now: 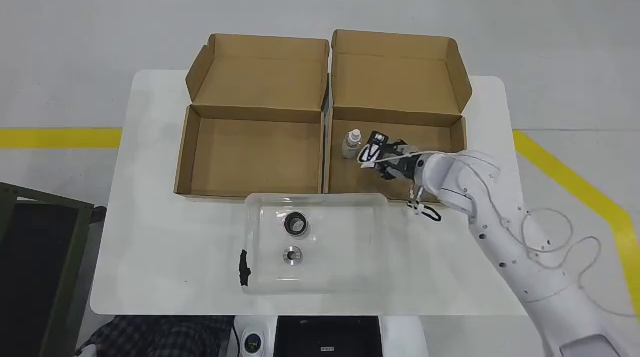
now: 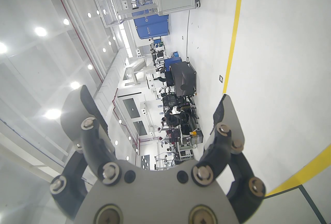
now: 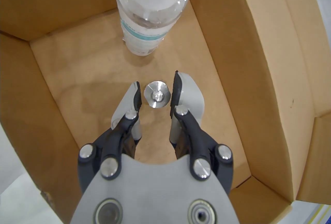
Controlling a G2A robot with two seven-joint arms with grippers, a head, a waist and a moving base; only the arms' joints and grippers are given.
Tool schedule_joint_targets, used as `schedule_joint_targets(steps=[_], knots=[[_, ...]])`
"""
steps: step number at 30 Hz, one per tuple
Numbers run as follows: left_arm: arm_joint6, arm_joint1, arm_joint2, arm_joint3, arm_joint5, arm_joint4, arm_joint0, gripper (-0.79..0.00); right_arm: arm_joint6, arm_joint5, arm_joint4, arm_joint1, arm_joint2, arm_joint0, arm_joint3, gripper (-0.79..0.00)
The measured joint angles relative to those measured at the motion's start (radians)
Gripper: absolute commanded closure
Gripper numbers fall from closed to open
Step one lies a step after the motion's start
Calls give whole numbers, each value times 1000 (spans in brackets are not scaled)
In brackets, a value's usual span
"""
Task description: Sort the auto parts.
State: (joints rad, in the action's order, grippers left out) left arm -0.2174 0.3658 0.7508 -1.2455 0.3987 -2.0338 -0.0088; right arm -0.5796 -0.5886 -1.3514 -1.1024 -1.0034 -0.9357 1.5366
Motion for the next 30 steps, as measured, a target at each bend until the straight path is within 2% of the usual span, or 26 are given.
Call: schedule_joint_targets(steps=[1,3,10,15,21,30], knots=[[0,0,0,0,0,0,0,-785,1,2,2,0,0,-1,1,-631],[0,0,0,0,0,0,0,-785,6,8,5,0,-8,-6,7,-659],[0,0,0,0,0,0,0,-785,17,15,22,15,-74,-65,93,-650],[0,0,0,0,0,0,0,-785,21,8,18,29,-137,-123,193,-708],[0,0,0,0,0,0,0,-785,74,-5,67,42,-202,-215,311,-727],[0,0,0,0,0,0,0,-785,107,-51,73,53,-216,-325,428,-760]])
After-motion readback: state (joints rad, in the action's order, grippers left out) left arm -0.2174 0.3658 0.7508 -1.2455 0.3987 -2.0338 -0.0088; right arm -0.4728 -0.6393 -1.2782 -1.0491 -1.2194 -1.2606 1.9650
